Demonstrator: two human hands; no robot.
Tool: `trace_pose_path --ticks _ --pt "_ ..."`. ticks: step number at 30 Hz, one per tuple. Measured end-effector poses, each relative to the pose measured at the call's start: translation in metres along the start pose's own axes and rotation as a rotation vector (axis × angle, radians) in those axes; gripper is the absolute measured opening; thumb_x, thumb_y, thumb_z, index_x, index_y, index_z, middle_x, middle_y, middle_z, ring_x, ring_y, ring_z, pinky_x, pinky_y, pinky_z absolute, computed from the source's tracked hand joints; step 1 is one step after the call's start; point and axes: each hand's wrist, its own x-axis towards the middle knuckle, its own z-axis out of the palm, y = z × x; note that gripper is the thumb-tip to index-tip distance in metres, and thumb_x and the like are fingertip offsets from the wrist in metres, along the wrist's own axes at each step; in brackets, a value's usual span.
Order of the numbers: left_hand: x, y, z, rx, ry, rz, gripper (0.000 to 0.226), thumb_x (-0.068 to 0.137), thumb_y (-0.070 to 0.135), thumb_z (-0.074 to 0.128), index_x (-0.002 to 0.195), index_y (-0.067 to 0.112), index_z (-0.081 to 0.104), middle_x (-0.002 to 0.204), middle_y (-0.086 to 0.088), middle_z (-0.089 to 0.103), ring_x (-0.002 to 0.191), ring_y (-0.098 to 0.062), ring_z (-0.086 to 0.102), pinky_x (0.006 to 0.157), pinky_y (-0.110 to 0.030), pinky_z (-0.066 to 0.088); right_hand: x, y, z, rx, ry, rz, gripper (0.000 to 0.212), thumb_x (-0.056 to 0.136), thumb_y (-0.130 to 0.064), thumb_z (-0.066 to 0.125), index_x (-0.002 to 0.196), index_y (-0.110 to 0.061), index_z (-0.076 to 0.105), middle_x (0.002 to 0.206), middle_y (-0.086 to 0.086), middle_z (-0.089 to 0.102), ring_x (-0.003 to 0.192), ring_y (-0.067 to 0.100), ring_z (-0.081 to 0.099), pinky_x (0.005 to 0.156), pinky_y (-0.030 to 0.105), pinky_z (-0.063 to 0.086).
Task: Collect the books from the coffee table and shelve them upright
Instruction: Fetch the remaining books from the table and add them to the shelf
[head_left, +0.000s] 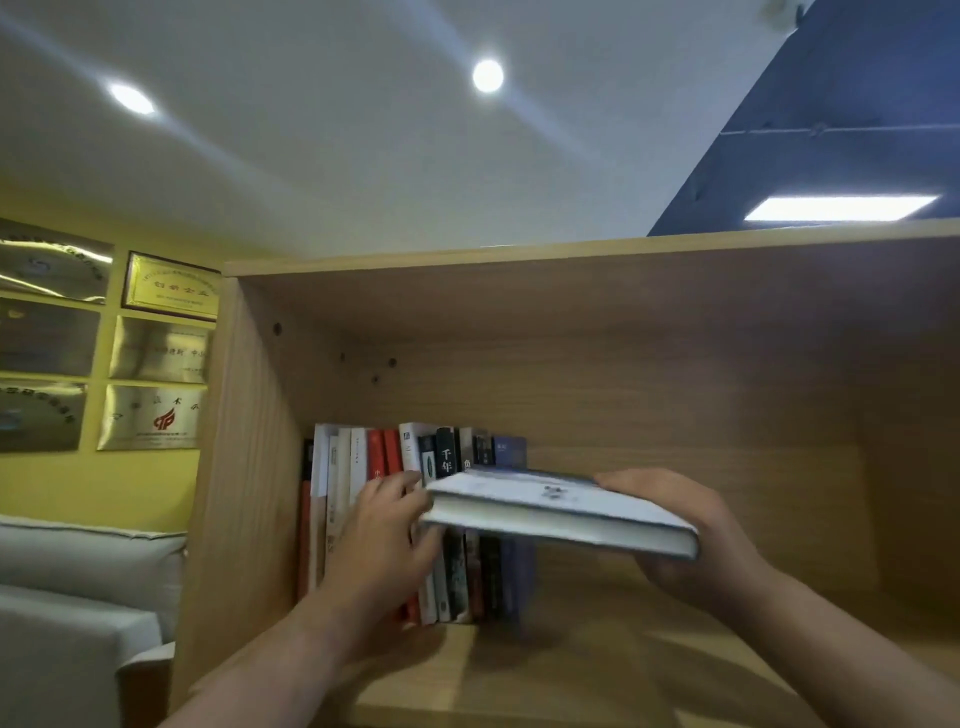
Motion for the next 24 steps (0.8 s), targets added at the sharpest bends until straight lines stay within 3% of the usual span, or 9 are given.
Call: trace_pose_path --ticks 1,3,5,8,11,14,19,22,24 --pt "-0.007 -0.003 0.007 0.085 -0.02 0.005 0.05 0.093 0.039 0.059 0.141 0.042 0.044 0.148 0.017 0.036 0.146 -0.014 0.027 0.12 -0.04 0.029 -0.001 0.0 -0.005 -0.025 0.03 0.061 0.049 0.1 -0.054 0.045 0.106 -0.013 0.073 0.095 -0.003 0.074 0.088 0.014 0.069 0.077 0.021 0.052" --pt "-0.014 -0.009 0.015 0.123 -0.107 -0.06 0.064 0.096 0.043 0.052 0.152 0.044 0.022 0.163 0.02 0.001 0.151 -0.008 -0.005 0.123 -0.042 0.005 -0.002 0.0 -0.012 -0.067 0.072 0.171 0.049 0.096 -0.058 0.051 0.089 -0.016 0.076 0.082 -0.019 0.064 0.078 0.002 0.065 0.066 0.005 0.045" --pt "-0.015 -0.013 0.018 0.073 -0.138 -0.111 0.071 0.097 0.038 0.053 0.154 0.044 0.013 0.163 0.022 -0.012 0.147 -0.004 -0.015 0.124 -0.042 0.004 -0.006 0.001 -0.012 -0.065 0.057 0.276 0.03 0.089 -0.045 0.066 0.077 -0.018 0.072 0.071 -0.028 0.057 0.065 -0.011 0.062 0.055 -0.003 0.04" --pt "-0.015 -0.014 0.022 0.024 -0.111 -0.107 0.072 0.096 0.032 0.053 0.156 0.039 0.013 0.163 0.02 -0.013 0.148 -0.004 -0.015 0.125 -0.04 0.007 -0.011 0.003 0.005 -0.14 -0.062 0.513 0.018 0.084 -0.021 0.08 0.074 -0.019 0.066 0.061 -0.019 0.061 0.052 -0.005 0.06 0.046 0.013 0.049" --pt "-0.015 -0.016 0.025 -0.03 -0.104 -0.126 0.075 0.095 0.027 0.055 0.156 0.037 0.013 0.163 0.021 -0.017 0.15 -0.005 -0.013 0.125 -0.038 0.012 -0.007 -0.006 0.034 -0.052 -0.291 0.839 0.012 0.091 -0.031 0.072 0.087 -0.029 0.061 0.075 -0.014 0.066 0.067 0.001 0.067 0.058 0.022 0.06" --pt "-0.015 -0.021 0.026 -0.066 -0.115 -0.155 0.078 0.094 0.024 0.056 0.157 0.036 0.012 0.163 0.019 -0.021 0.152 -0.009 -0.01 0.125 -0.039 0.017 -0.004 -0.014 0.063 0.021 -0.339 0.944 0.015 0.092 -0.032 0.067 0.083 -0.02 0.066 0.08 -0.004 0.072 0.071 0.011 0.072 0.062 0.039 0.063" --pt "-0.016 -0.022 0.028 -0.107 -0.117 -0.145 0.077 0.094 0.022 0.057 0.156 0.037 0.015 0.161 0.024 -0.021 0.15 -0.005 -0.015 0.125 -0.039 0.012 0.004 -0.023 0.081 0.196 -0.416 1.042 0.01 0.095 -0.037 0.066 0.093 -0.03 0.06 0.089 -0.007 0.071 0.08 0.004 0.067 0.07 0.029 0.061" --pt "-0.016 -0.023 0.03 -0.123 -0.107 -0.137 0.076 0.094 0.021 0.057 0.156 0.036 0.016 0.161 0.025 -0.02 0.15 -0.003 -0.014 0.125 -0.038 0.013 0.01 -0.019 0.081 0.369 -0.503 1.038 0.028 0.095 -0.042 0.066 0.115 -0.036 0.047 0.103 -0.011 0.066 0.091 0.005 0.067 0.072 0.024 0.058" --pt "-0.016 -0.023 0.031 -0.143 -0.108 -0.126 0.078 0.093 0.02 0.058 0.156 0.036 0.016 0.16 0.026 -0.019 0.149 0.0 -0.014 0.124 -0.034 0.009 0.011 -0.018 0.085 0.446 -0.559 0.997 0.043 0.094 -0.038 0.068 0.131 -0.035 0.045 0.12 -0.009 0.064 0.103 0.011 0.068 0.085 0.033 0.061"
